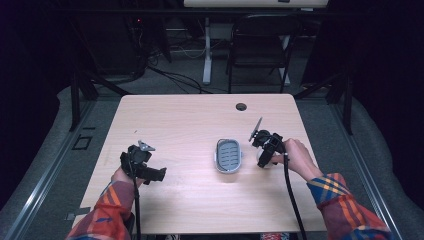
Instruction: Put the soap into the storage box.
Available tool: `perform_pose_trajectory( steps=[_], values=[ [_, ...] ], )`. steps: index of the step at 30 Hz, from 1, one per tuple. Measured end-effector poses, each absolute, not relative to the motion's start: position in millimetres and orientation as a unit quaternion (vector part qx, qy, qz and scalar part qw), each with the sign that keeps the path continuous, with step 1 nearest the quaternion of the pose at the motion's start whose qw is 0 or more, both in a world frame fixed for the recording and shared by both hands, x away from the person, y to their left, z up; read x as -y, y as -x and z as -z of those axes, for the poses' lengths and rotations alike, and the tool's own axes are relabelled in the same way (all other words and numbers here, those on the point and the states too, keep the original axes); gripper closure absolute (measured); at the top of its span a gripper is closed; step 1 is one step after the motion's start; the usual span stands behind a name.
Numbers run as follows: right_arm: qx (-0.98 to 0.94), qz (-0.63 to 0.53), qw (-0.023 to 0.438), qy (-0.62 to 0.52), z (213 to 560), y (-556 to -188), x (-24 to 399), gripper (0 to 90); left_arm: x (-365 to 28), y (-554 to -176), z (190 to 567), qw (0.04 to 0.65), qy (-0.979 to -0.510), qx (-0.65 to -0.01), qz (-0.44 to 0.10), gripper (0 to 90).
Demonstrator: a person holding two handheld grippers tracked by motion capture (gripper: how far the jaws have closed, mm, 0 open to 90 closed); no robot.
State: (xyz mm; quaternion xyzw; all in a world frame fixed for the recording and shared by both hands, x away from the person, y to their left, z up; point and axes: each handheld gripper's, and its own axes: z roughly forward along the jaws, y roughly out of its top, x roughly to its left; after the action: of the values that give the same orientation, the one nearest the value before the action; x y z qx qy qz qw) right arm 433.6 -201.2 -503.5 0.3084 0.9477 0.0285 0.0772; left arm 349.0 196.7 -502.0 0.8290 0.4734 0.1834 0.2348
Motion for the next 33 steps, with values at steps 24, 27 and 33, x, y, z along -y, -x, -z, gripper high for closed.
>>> perform_pose_trajectory(
  steps=[24, 27, 33],
  values=[
    [-0.954, -0.026, 0.073, -0.29, 495, -444, 179, 24.1, -197, -348, 501, 0.237, -0.829, -0.471, -0.188, 0.3],
    [-0.955, -0.029, 0.076, -0.286, 493, -444, 175, 24.1, -197, -348, 501, 0.237, -0.829, -0.471, -0.188, 0.3],
    [-0.955, -0.036, 0.08, -0.283, 487, -445, 170, 24.1, -195, -348, 501, 0.239, -0.828, -0.471, -0.19, 0.3]
  ],
)
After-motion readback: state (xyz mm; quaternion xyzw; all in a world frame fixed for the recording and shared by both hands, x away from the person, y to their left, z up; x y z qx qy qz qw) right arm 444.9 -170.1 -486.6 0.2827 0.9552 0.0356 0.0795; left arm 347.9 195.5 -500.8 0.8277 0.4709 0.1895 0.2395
